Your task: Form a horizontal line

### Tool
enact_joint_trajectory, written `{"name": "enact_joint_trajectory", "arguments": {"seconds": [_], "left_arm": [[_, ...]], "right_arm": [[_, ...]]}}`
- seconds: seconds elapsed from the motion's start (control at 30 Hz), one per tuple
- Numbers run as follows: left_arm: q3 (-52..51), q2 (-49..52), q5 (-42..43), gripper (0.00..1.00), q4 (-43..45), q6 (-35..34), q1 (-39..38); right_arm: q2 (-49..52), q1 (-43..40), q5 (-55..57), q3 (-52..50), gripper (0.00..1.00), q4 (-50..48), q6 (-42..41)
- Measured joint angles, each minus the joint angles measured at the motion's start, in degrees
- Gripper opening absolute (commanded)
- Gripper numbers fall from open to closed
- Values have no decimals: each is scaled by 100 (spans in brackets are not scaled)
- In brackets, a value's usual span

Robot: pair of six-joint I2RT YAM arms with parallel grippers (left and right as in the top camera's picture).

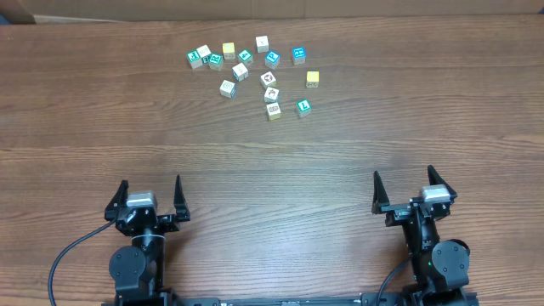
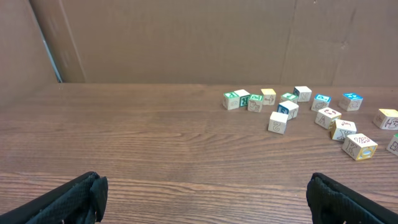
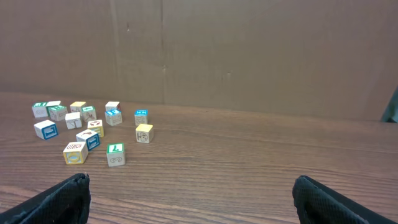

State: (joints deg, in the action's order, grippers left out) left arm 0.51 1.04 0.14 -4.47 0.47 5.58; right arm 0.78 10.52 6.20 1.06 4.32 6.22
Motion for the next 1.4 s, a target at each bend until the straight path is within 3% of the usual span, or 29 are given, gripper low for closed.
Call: {"name": "enact_joint_trajectory", "arguments": {"seconds": [1.13,1.4], "left_arm": [[11,0,4,100,308,0,0],[522,0,50,100,269,-7,0]], "right_arm": [[0,0,2,0,100,0,4],[0,0,0,0,100,2,2]]}}
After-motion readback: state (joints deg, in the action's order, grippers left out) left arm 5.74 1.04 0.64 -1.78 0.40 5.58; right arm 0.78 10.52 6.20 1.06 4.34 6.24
